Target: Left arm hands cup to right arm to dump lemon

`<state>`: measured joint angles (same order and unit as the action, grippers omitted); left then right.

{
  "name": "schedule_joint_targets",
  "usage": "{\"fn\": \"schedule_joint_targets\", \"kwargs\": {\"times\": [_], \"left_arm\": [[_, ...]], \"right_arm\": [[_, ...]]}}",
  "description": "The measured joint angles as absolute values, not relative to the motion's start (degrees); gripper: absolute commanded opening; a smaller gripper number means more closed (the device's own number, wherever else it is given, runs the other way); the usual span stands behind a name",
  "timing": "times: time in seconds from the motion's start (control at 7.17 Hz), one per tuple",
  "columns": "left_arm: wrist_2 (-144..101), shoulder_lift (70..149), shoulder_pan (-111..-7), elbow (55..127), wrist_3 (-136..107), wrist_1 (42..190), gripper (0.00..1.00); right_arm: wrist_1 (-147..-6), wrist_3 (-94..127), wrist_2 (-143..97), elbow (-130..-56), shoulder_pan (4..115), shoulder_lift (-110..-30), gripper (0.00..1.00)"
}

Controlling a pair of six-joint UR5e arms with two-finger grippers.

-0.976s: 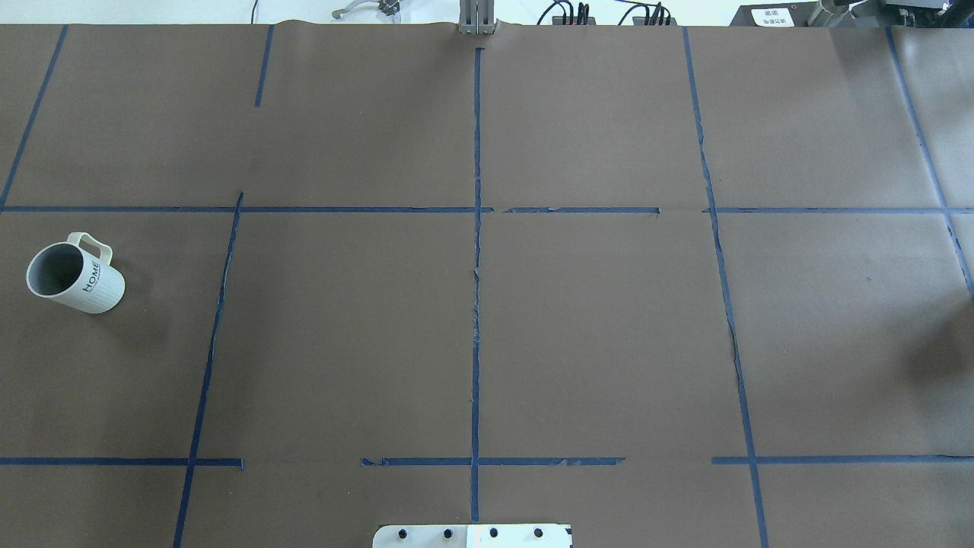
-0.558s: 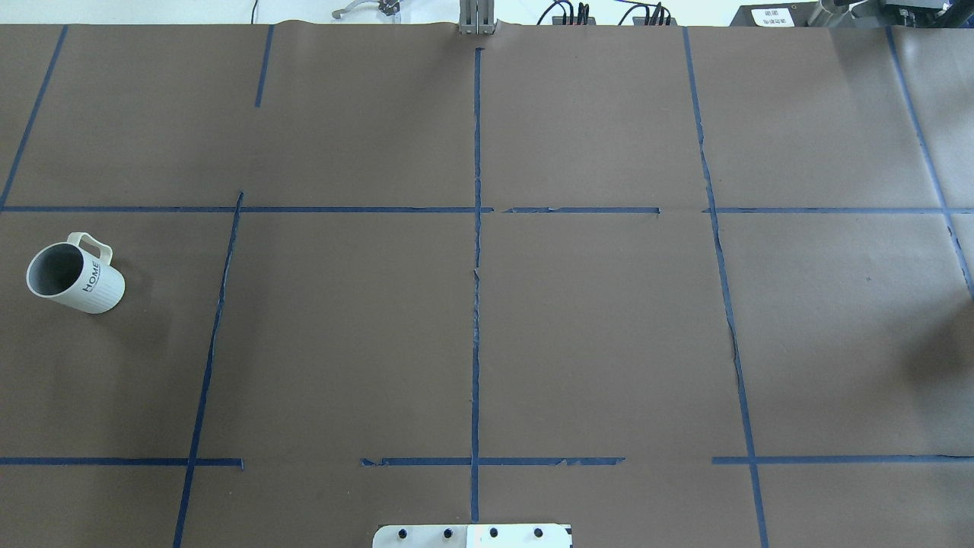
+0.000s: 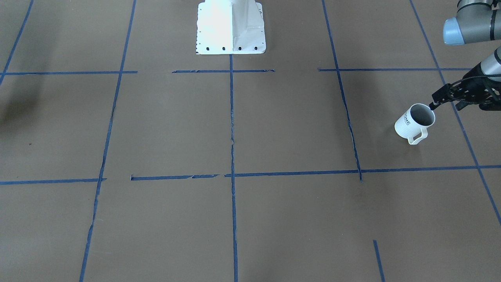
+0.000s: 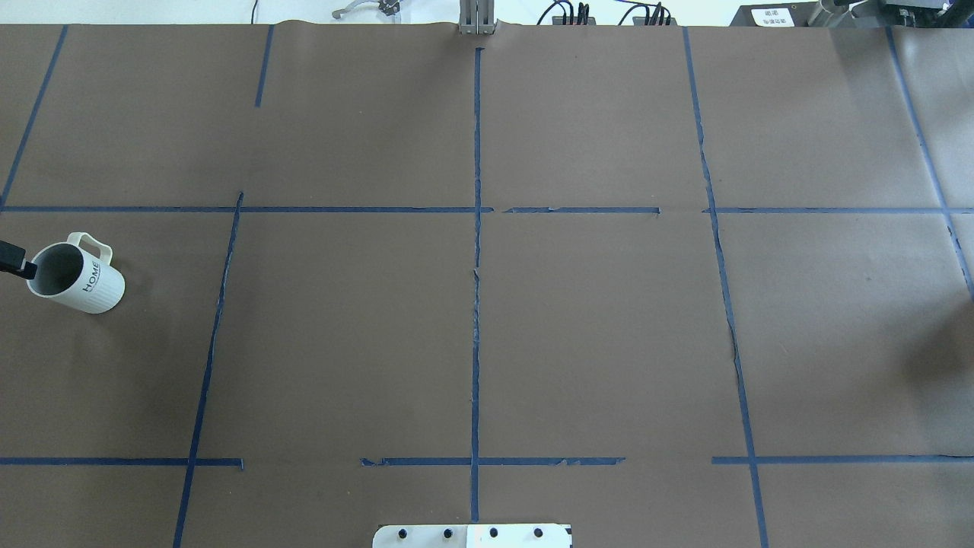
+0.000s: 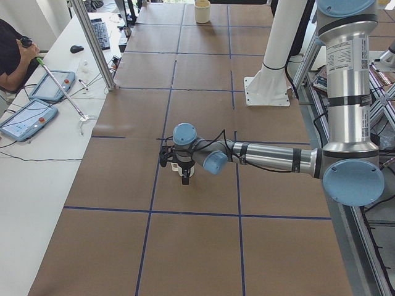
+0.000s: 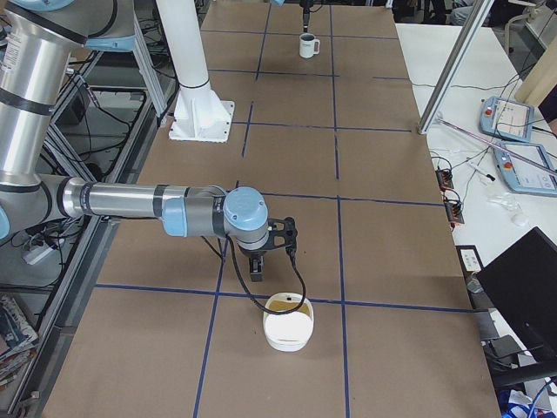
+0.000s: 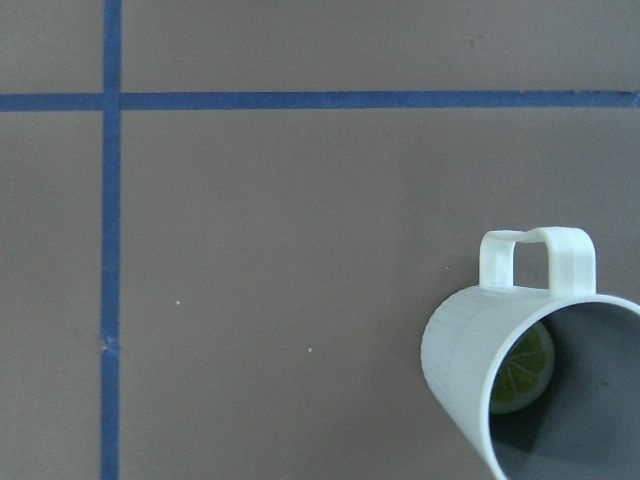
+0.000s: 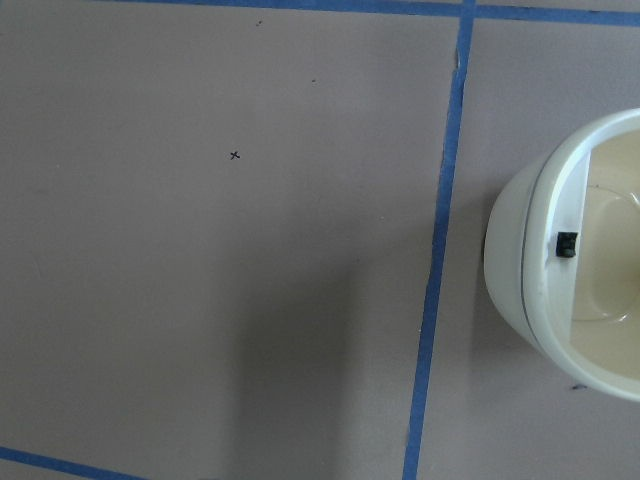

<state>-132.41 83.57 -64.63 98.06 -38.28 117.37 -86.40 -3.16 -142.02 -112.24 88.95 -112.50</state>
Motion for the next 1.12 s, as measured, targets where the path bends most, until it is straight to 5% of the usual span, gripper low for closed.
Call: {"fn": "schedule_joint_targets", "kwargs": {"times": [0.14,0.42,1.12], "left_arm": [[-132.38,84.35,-63.6,97.21,-39.06,117.54,0.74],[-132.01,85.35,-62.17,95.24,-39.51,117.67,0.07],[-130.85,88.03,-61.42,96.74,-43.94,117.17,0.0]], "right_arm": [[-86.4,-3.18,-142.03,-112.23,88.68,-112.49,1.0],[-86.4,-3.24,-142.01,-112.24,88.0,-112.34,1.0],[-81.02,-1.24,-141.91,-112.24,83.49,-110.02,1.0]]}}
